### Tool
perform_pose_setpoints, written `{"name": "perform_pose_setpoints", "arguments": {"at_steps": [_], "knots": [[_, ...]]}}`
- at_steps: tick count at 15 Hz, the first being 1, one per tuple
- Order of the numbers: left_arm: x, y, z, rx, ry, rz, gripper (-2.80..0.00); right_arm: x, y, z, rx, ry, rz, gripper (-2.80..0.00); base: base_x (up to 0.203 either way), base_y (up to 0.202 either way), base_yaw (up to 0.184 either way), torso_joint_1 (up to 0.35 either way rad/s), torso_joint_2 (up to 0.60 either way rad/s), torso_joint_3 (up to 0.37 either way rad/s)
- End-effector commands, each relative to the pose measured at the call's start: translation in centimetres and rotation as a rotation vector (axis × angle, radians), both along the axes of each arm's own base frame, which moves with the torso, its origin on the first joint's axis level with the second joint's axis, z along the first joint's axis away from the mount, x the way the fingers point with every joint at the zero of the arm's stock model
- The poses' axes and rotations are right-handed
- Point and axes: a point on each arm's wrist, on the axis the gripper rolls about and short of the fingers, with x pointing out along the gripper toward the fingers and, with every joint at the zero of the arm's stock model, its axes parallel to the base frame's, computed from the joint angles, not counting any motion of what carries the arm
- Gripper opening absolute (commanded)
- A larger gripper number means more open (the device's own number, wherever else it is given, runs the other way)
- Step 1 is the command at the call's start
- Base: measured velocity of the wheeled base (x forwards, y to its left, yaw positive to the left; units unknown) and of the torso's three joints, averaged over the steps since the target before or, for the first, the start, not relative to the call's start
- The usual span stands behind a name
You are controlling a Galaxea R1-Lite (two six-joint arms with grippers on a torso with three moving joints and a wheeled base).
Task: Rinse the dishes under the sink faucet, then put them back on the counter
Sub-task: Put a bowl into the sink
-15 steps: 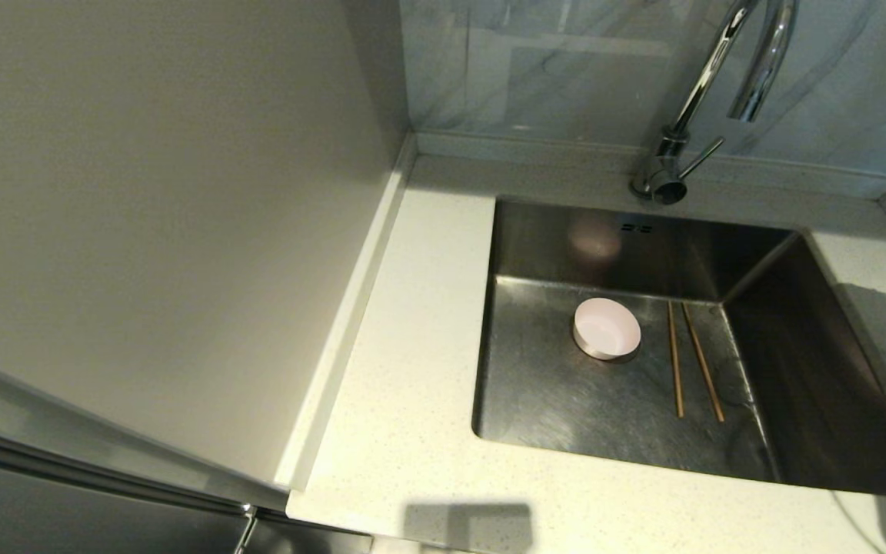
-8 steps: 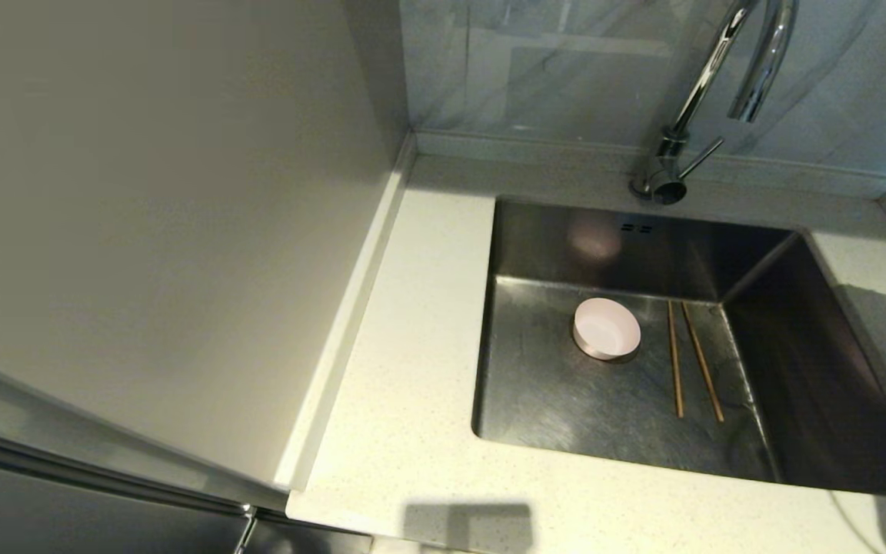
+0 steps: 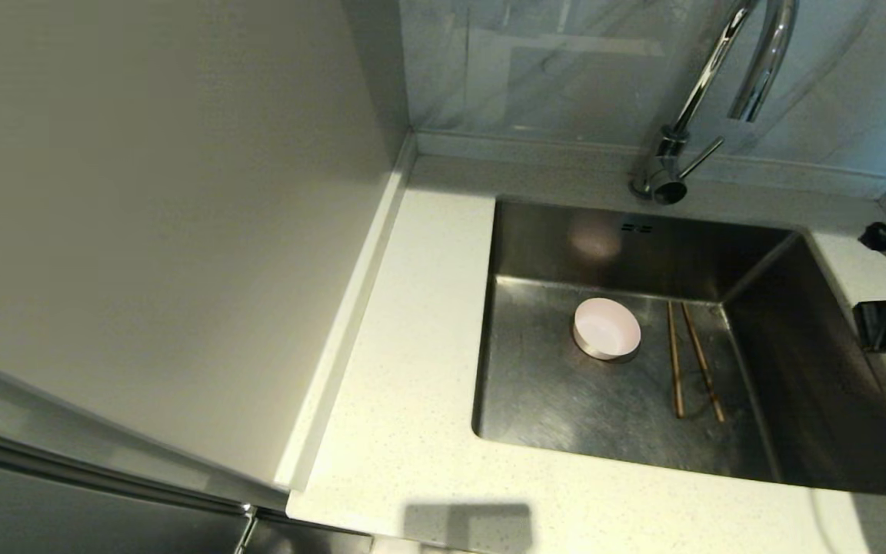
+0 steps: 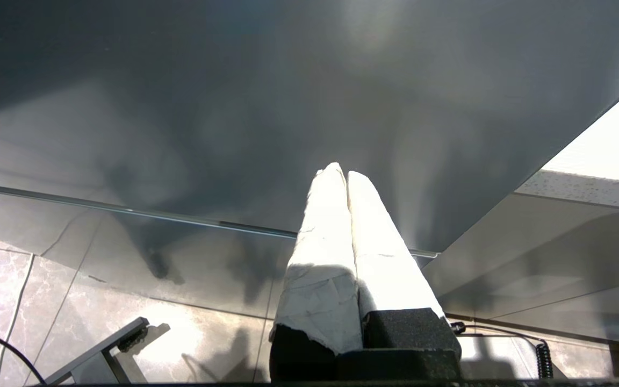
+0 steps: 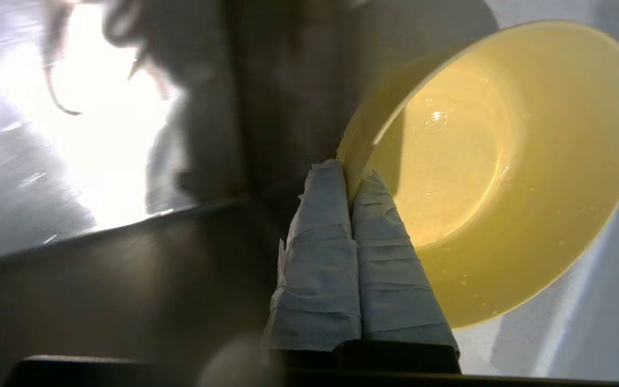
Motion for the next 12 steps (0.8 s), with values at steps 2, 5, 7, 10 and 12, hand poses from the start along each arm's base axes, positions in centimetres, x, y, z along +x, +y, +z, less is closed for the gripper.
{"name": "perform_pose_setpoints", "arguments": {"at_steps": [2,5,7,10,12], "knots": [[0.0,0.0,0.0,0.0,-0.004,0.001,-2.8,-0.2,5.5,0.8,-0.009,-0.033,0.182,-2.8,0.0,0.0,0.0,0.0,0.0,0.0],[0.0,0.0,0.0,0.0,-0.004,0.001,-2.8,1.1,11.1,0.0,-0.051,-0.095,0.34,-2.8,0.0,0.0,0.0,0.0,0.0,0.0],[0.0,0.0,0.0,0.0,-0.004,0.001,-2.8,2.7,13.7,-1.9,-0.097,-0.068,0.4,-2.8,0.0,0.0,0.0,0.0,0.0,0.0],[0.0,0.0,0.0,0.0,-0.004,0.001,-2.8,4.6,16.0,-3.9,-0.112,-0.027,0.45,-2.8,0.0,0.0,0.0,0.0,0.0,0.0],[0.0,0.0,0.0,0.0,-0.004,0.001,-2.8,5.5,16.8,-5.4,-0.117,0.008,0.463,-2.8,0.0,0.0,0.0,0.0,0.0,0.0]]}}
